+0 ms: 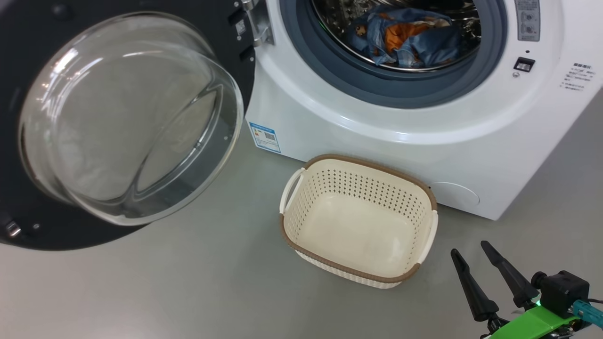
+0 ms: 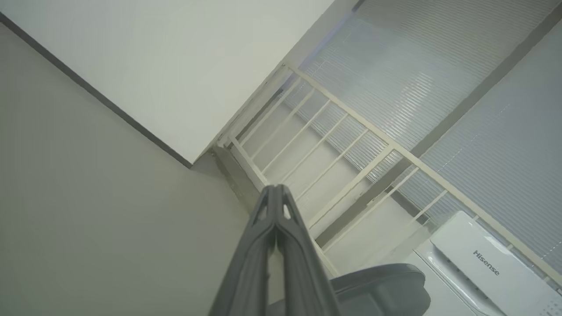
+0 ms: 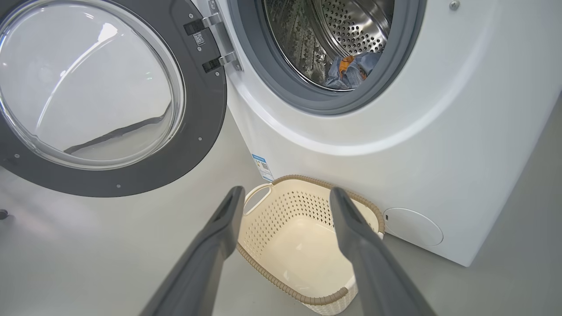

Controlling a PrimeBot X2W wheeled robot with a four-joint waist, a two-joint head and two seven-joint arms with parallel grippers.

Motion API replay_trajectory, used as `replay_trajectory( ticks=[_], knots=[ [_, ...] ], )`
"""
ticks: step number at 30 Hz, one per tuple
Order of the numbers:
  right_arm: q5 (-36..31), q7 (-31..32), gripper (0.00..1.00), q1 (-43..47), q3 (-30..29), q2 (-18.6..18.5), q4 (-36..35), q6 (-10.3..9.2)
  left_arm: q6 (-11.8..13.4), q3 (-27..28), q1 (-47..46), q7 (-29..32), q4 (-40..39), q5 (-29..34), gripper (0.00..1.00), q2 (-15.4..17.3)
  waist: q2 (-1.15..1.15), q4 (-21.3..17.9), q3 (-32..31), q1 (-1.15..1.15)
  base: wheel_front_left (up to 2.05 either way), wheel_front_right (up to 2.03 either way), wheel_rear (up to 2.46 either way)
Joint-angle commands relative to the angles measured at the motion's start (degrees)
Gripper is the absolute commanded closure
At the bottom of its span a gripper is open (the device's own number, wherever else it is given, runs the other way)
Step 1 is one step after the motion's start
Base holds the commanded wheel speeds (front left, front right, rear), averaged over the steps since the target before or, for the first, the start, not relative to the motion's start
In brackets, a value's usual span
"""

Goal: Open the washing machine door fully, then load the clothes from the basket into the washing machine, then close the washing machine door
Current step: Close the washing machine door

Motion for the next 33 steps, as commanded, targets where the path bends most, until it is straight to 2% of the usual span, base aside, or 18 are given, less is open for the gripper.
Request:
replay_trajectory(
  ticks=[1, 5, 8, 15, 24, 33],
  knots=[
    [-0.42, -0.28, 0.00, -0.36, 0.96, -0.89, -1.50, 0.17, -0.39, 1.11, -1.99, 1.45, -0.15, -0.56, 1.00, 4.91, 0.00, -0.56, 0.48, 0.00, 0.00, 0.00, 0.00],
    [-0.39, -0.28, 0.00, -0.64, 0.92, -1.22, -1.69, 0.17, -0.39, -1.31, -4.32, 9.57, 6.63, -3.70, 1.00, 7.63, 0.00, -1.35, 1.22, 0.00, 0.00, 0.00, 0.00],
    [-0.51, -0.28, 0.00, -0.72, 0.94, -1.51, -1.92, 0.17, -0.39, -2.71, -5.38, 13.34, 9.59, -4.89, 1.00, 8.76, 0.00, -1.91, 1.96, 0.00, 0.00, 0.00, 0.00],
    [-0.67, -0.28, 0.00, -0.98, 0.78, -2.15, -2.36, 0.17, -0.39, -6.14, -6.49, 21.13, 12.60, -7.16, 1.00, 8.93, 0.00, -2.73, 3.24, 0.00, 0.00, 0.00, 0.00],
    [-0.72, -0.28, 0.00, -1.39, 0.80, -2.24, -2.22, 0.17, -0.39, -8.67, -6.11, 25.87, 12.63, -8.39, 1.00, 8.42, 0.00, -3.10, 3.36, 0.00, 0.00, 0.00, 0.00],
    [-0.79, -0.28, 0.00, -0.85, 0.56, -1.32, -1.92, 0.17, -0.39, -12.09, -2.83, 33.54, 6.25, -9.87, 1.00, 8.62, 0.00, -2.55, 1.59, 0.00, 0.00, 0.00, 0.00]
  ],
)
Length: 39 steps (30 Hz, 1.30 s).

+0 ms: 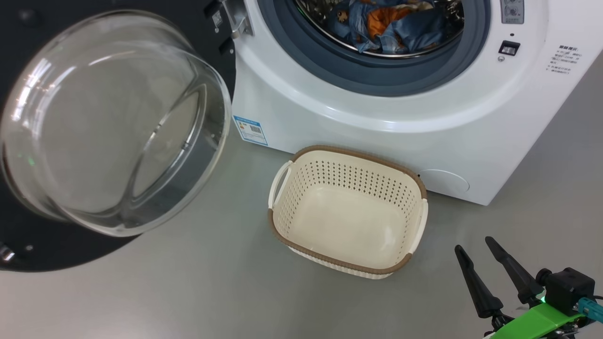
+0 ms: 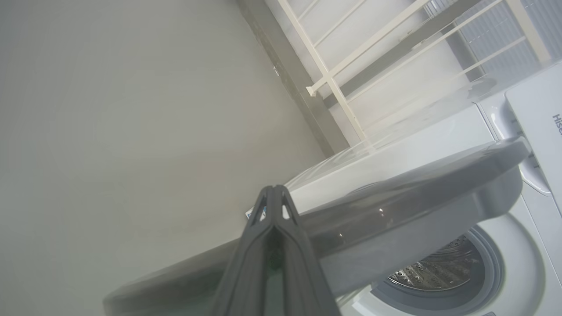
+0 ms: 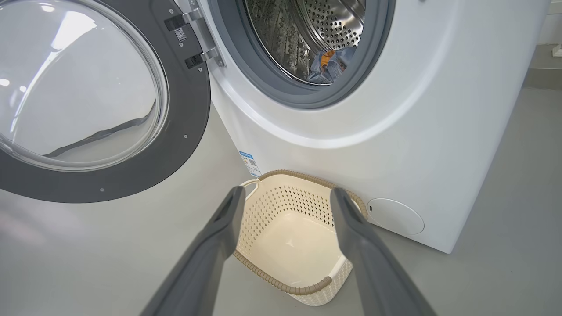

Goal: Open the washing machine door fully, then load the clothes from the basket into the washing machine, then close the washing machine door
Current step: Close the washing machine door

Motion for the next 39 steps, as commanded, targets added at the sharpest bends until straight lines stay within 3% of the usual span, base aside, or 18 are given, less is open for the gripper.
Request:
replay_trajectory(
  ticks=[1, 18, 27, 33, 39],
  knots=[
    [-0.65, -0.28, 0.00, -0.61, 0.92, -0.23, -1.15, 0.17, -0.67, 0.02, 0.37, 3.15, -3.99, -1.15, 1.00, 1.98, 0.00, 0.20, -0.59, 0.00, 0.00, 0.00, 0.00],
    [-0.67, -0.28, 0.00, 0.03, 0.61, 1.24, -1.18, 0.17, -0.67, -0.76, 5.93, 11.73, -15.00, -6.02, 1.00, 2.99, 0.00, -0.05, -2.49, 0.00, 0.00, 0.00, 0.00],
    [-0.68, -0.28, 0.00, 0.64, 0.00, 2.19, -1.15, 0.17, -0.67, -0.95, 10.02, 21.31, -26.11, -11.49, 1.00, 2.86, 0.00, -0.66, -3.81, 0.00, 0.00, 0.00, 0.00],
    [-0.68, -0.28, 0.00, 0.93, 0.05, 3.07, -1.14, 0.17, -0.67, -1.49, 12.00, 26.21, -34.75, -13.67, 1.00, 1.48, 0.00, -1.77, -4.85, 0.00, 0.00, 0.00, 0.00],
    [-0.72, -0.28, 0.00, 0.89, 0.05, 3.81, -1.30, 0.17, -0.67, -2.81, 12.34, 29.40, -42.29, -15.10, 1.00, -2.47, 0.00, -4.49, -5.25, 0.00, 0.00, 0.00, 0.00]
  ],
)
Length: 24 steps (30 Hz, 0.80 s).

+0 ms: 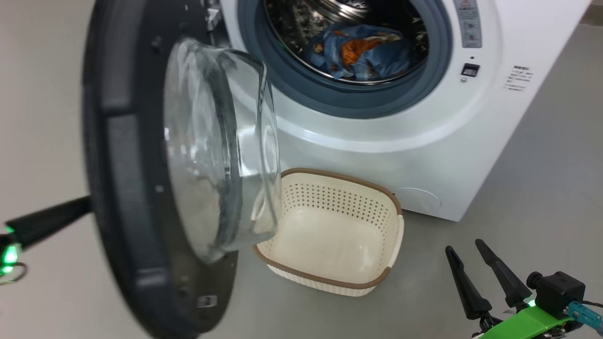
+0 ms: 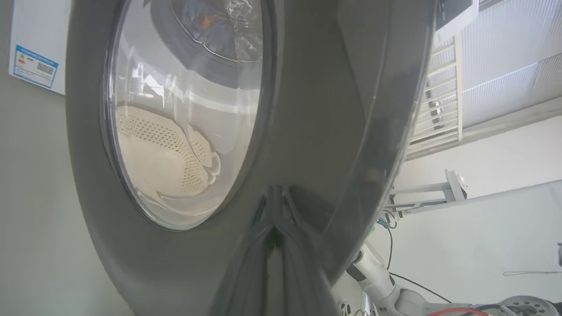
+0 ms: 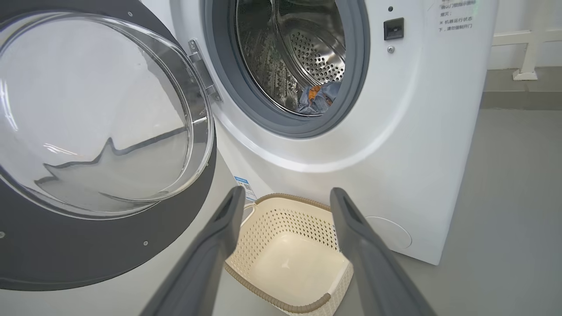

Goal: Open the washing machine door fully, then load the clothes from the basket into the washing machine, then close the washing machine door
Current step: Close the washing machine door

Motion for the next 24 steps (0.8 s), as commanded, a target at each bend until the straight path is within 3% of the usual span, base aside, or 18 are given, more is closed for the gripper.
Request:
replay_trajectory(
  ticks=[1, 10, 24],
  knots=[
    [-0.76, -0.28, 0.00, 0.43, 0.97, -0.18, -1.45, 0.17, -0.59, 1.97, -1.81, 0.93, -3.17, -0.64, 1.00, 1.44, 0.00, -1.52, -0.11, 0.00, 0.00, 0.00, 0.00],
    [-0.95, -0.28, 0.00, 0.13, 0.08, 0.52, -1.84, 0.17, -0.59, -0.26, -4.47, 0.74, -7.32, 0.99, 1.00, -5.23, 0.00, -7.08, 0.18, 0.00, 0.00, 0.00, 0.00],
    [-1.33, -0.28, 0.00, -2.21, -0.81, 2.57, -2.55, 0.17, -0.59, -5.06, -14.59, -5.04, -3.10, 9.04, 1.00, -15.14, 0.00, -18.95, 3.88, 0.00, 0.00, 0.00, 0.00]
  ],
)
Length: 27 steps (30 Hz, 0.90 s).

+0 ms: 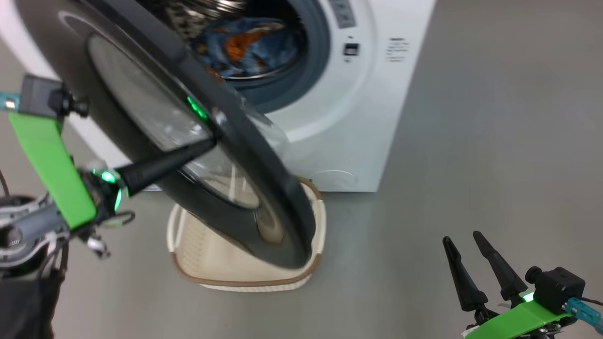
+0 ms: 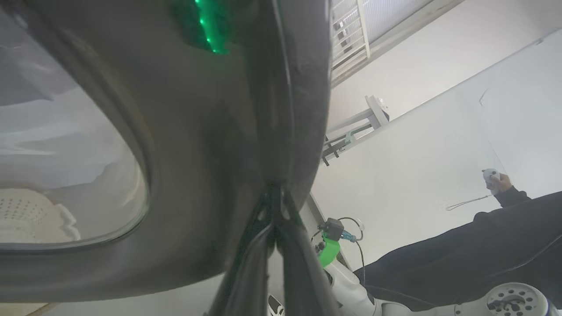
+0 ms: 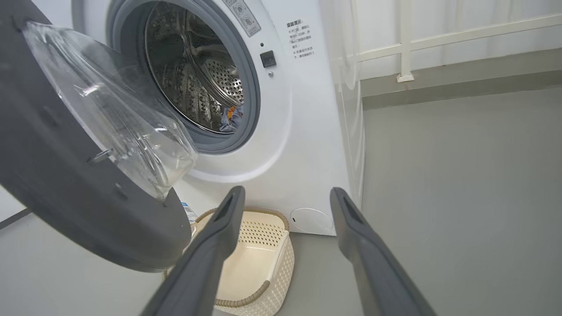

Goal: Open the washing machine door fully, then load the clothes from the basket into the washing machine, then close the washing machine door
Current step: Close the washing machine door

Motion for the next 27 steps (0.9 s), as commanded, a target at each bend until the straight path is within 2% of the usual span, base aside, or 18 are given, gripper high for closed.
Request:
replay_trajectory(
  ticks=[1, 6, 11, 22, 23, 26, 27],
  knots=[
    [-0.76, -0.28, 0.00, -2.03, 0.91, -0.24, -1.54, 0.17, -0.56, 2.05, -4.49, -1.58, -0.13, 1.26, 1.00, 0.99, 0.00, -4.67, 2.60, 0.00, 0.00, 0.00, 0.00],
    [-0.79, -0.28, 0.00, -3.12, 0.48, 0.45, -1.66, 0.17, -0.56, 1.94, -8.72, -5.74, 2.74, 3.93, 1.00, -0.48, 0.00, -7.69, 4.15, 0.00, 0.00, 0.00, 0.00],
    [-0.85, -0.28, 0.00, -3.74, 0.24, 0.85, -1.60, 0.17, -0.56, 1.54, -10.43, -8.45, 4.76, 5.37, 1.00, 0.01, 0.00, -8.84, 4.75, 0.00, 0.00, 0.00, 0.00],
    [-1.01, -0.28, 0.00, -3.82, 0.09, 0.63, -1.18, 0.17, -0.56, 1.52, -4.71, -13.34, 4.71, 5.90, 1.00, 3.62, 0.00, -6.32, 3.37, 0.00, 0.00, 0.00, 0.00],
    [-1.03, -0.28, 0.00, -3.73, 0.16, 0.54, -1.13, 0.17, -0.56, 1.57, -3.69, -14.03, 4.68, 6.08, 0.95, 3.98, 0.00, -6.04, 3.14, 0.00, 0.00, 0.00, 0.00],
    [-0.99, -0.28, 0.00, -3.44, 0.26, 0.25, -0.95, 0.17, -0.56, 1.57, -0.03, -16.12, 4.59, 6.81, 0.55, 5.30, 0.00, -5.35, 2.43, 0.00, 0.00, 0.00, 0.00],
    [-0.97, -0.28, 0.00, -3.34, 0.29, 0.14, -0.93, 0.17, -0.56, 1.77, 1.23, -17.12, 4.75, 6.75, 0.38, 5.48, 0.00, -5.15, 2.24, 0.00, 0.00, 0.00, 0.00]
  ],
)
